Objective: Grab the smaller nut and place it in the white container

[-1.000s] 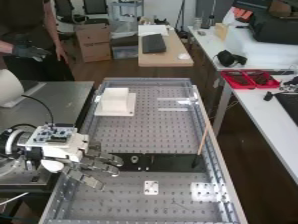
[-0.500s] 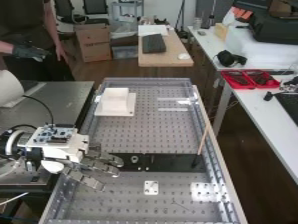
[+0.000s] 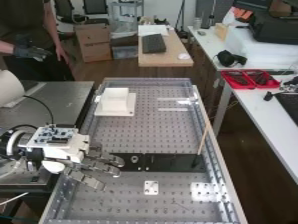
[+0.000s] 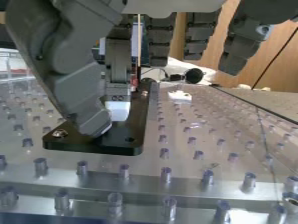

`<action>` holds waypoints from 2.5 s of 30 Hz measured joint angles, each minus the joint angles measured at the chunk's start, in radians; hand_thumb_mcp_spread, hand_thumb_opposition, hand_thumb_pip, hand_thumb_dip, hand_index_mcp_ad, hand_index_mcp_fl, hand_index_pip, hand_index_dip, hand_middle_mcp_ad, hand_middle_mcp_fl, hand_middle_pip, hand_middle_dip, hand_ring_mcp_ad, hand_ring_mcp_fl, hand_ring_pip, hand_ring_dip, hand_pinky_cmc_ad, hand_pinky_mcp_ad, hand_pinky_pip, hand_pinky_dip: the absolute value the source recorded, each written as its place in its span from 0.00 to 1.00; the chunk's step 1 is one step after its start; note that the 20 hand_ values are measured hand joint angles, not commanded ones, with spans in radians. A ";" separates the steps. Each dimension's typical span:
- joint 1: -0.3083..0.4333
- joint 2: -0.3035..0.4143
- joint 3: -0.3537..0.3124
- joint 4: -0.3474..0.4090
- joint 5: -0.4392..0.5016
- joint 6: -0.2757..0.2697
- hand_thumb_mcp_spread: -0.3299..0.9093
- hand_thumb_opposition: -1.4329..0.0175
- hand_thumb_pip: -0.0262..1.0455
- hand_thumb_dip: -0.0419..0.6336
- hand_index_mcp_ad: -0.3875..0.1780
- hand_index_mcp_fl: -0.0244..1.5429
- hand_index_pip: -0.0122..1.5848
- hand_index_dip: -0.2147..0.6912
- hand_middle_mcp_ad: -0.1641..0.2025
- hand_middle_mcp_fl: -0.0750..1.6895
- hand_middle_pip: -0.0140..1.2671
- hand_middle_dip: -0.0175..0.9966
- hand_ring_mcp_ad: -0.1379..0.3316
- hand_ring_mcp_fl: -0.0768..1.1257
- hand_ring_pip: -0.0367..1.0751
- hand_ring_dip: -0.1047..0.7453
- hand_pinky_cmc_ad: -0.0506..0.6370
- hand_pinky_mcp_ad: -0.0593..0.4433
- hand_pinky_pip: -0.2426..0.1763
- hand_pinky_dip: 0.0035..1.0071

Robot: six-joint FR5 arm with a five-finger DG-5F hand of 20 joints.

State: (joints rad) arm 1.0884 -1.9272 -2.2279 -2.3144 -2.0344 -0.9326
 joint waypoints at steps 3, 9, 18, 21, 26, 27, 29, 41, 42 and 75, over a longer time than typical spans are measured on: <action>0.001 -0.001 0.001 0.001 0.000 0.001 0.57 0.41 0.73 0.39 0.41 0.10 0.98 0.43 0.62 0.04 0.11 0.25 0.60 0.06 0.09 0.24 0.65 0.71 0.40 0.17; 0.001 -0.001 0.001 0.000 -0.001 0.002 0.57 0.41 0.72 0.39 0.41 0.11 0.98 0.43 0.62 0.04 0.11 0.25 0.60 0.06 0.09 0.24 0.65 0.70 0.40 0.17; 0.002 0.003 0.002 -0.001 -0.004 0.005 0.58 0.40 0.72 0.39 0.41 0.12 0.98 0.43 0.62 0.04 0.11 0.25 0.60 0.06 0.09 0.24 0.65 0.71 0.40 0.17; 0.003 0.003 0.003 -0.003 -0.002 0.005 0.58 0.40 0.72 0.39 0.41 0.13 0.98 0.43 0.61 0.04 0.11 0.25 0.60 0.06 0.09 0.24 0.65 0.70 0.40 0.17; 0.003 0.003 0.005 -0.004 -0.002 0.005 0.58 0.40 0.72 0.39 0.41 0.13 0.98 0.43 0.62 0.04 0.11 0.25 0.60 0.06 0.09 0.24 0.65 0.70 0.40 0.17; 0.003 0.003 0.005 -0.004 -0.002 0.005 0.58 0.40 0.72 0.39 0.41 0.13 0.98 0.43 0.62 0.04 0.11 0.25 0.61 0.06 0.10 0.24 0.65 0.70 0.40 0.17; 0.003 0.004 0.006 -0.005 -0.004 0.005 0.58 0.40 0.72 0.39 0.41 0.13 0.98 0.43 0.62 0.04 0.11 0.25 0.60 0.06 0.10 0.24 0.65 0.70 0.40 0.17; 0.013 0.033 0.014 -0.034 -0.008 0.010 0.57 0.40 0.72 0.39 0.41 0.13 0.98 0.43 0.62 0.04 0.11 0.25 0.59 0.06 0.10 0.24 0.65 0.70 0.44 0.18; 0.016 0.040 0.015 -0.039 -0.009 0.011 0.57 0.40 0.72 0.39 0.41 0.13 0.98 0.43 0.62 0.04 0.11 0.25 0.59 0.06 0.10 0.24 0.65 0.70 0.44 0.18; 0.399 0.102 0.171 -0.250 -0.169 0.047 0.57 0.41 0.71 0.39 0.42 0.16 0.98 0.43 0.62 0.06 0.11 0.25 0.57 0.06 0.10 0.24 0.62 0.70 0.44 0.18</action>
State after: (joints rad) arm 1.4869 -1.8247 -2.0570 -2.5645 -2.2033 -0.8853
